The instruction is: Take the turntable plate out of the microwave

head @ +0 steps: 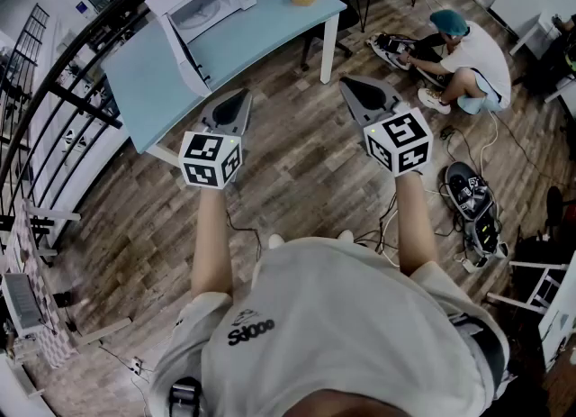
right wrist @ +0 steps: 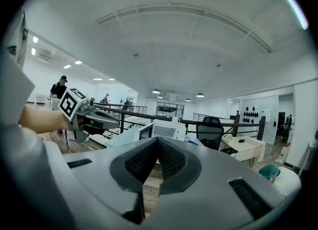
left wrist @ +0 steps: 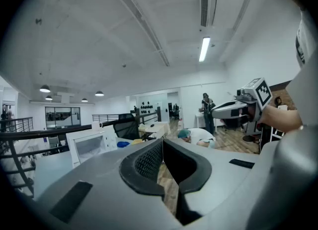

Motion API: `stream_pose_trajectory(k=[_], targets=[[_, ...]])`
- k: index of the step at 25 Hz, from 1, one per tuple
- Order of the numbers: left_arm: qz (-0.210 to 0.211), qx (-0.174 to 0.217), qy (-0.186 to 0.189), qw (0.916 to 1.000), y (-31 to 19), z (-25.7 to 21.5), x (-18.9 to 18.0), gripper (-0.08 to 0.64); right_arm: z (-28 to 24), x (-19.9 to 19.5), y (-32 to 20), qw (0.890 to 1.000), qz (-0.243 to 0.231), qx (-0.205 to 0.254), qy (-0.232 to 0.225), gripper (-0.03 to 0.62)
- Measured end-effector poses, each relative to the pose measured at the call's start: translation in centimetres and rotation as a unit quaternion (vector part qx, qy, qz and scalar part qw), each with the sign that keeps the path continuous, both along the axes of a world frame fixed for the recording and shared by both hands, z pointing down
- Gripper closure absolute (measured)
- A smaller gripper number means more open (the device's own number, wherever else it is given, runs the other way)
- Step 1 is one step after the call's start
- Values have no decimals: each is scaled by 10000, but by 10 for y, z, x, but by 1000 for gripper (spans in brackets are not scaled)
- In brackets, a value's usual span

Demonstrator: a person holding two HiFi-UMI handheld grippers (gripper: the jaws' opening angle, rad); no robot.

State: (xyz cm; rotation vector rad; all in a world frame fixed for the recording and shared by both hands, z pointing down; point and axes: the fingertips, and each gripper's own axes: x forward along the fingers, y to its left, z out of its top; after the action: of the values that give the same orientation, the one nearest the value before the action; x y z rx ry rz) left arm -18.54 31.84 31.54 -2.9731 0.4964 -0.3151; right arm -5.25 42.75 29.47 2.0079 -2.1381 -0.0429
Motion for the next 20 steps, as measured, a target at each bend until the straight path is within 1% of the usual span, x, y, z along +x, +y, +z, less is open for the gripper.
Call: stream_pose_trajectory(k=[4,6,8,10,14,17,20], targets=[[-86,-41,-33,9999,16,4,20,541,4,22,14,10000,-61,22,-69,586],[-135,-73,-51,9999,23,8,30,541,4,36,20,9995,-90,131,-291,586],[-218,-101,-55,9997,30,11,39,541,3,49,28,9975,-193,268,-619,586],[-338,-135,-33,9993,36,15,46,541,4,60,35,9958,-310,331,-799,586],[-618,-249,18,9978,45,23,63,541,20,87,47,9958,-405,143,-806,586],[-647,-301,-36,9974,51,31,80,541,30,104,49,9940,-532,81,-953,586],[-629,-328,-84,9974,45,36,92,541,34,117,39,9939,-543,64,-961,586]])
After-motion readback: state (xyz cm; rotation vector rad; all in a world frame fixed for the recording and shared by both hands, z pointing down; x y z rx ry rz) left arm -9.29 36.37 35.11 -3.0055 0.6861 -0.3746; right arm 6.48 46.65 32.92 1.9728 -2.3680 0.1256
